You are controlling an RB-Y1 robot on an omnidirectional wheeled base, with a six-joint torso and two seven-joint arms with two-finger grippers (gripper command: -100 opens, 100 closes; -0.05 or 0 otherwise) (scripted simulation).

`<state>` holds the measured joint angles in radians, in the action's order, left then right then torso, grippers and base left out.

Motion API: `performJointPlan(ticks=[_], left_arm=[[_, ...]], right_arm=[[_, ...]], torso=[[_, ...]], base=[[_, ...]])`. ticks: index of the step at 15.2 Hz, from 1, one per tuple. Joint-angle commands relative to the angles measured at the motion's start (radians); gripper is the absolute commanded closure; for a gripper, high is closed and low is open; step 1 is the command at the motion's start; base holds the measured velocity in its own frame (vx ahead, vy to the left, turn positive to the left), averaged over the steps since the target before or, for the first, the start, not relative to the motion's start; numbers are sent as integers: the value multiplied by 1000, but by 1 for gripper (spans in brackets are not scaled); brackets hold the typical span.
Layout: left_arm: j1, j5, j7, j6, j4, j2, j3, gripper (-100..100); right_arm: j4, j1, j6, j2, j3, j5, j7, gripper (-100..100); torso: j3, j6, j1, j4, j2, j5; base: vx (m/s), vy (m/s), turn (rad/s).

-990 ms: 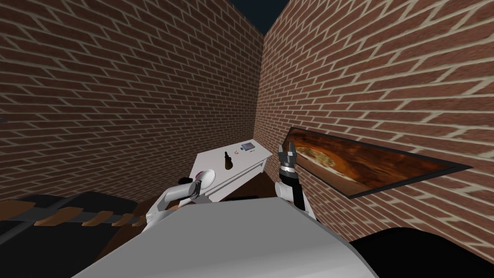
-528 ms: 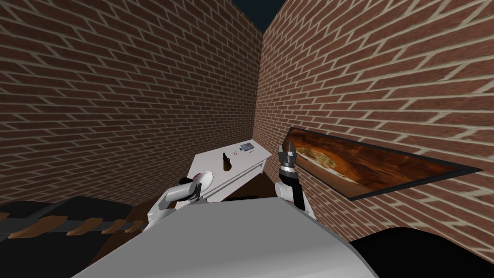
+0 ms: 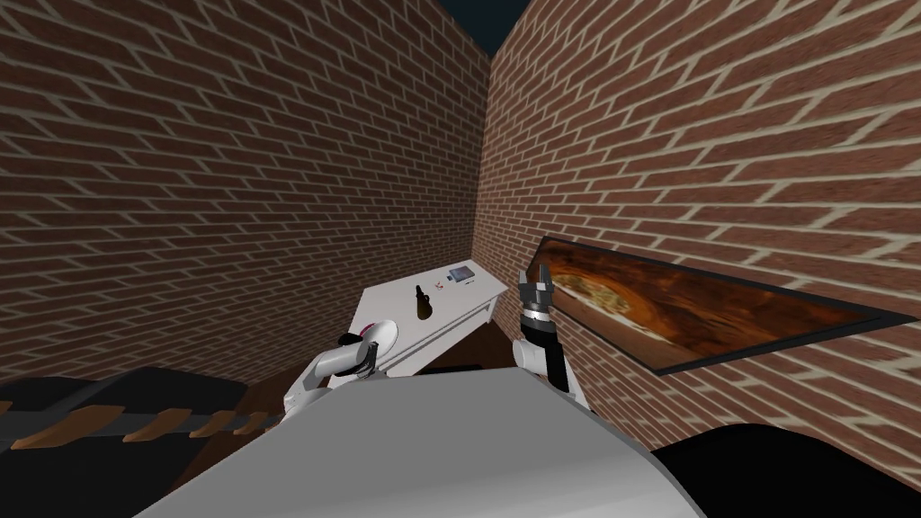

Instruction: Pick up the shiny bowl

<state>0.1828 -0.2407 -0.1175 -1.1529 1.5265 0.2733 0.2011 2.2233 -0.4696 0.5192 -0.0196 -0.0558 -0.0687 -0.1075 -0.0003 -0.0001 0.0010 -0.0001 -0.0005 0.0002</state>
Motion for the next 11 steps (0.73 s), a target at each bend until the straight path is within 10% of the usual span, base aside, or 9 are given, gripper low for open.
performJointPlan(ticks=[1,11], left_arm=[[0,0,0,0,0,0,0,100],[12,-8,-5,-54,62,10,6,100]], right_arm=[[0,0,0,0,0,0,0,0],[0,0,0,0,0,0,0,0]], torso=[[0,0,0,0,0,0],[2,-1,-2,2,1,0]], base=[[0,0,0],[-5,-10,1]])
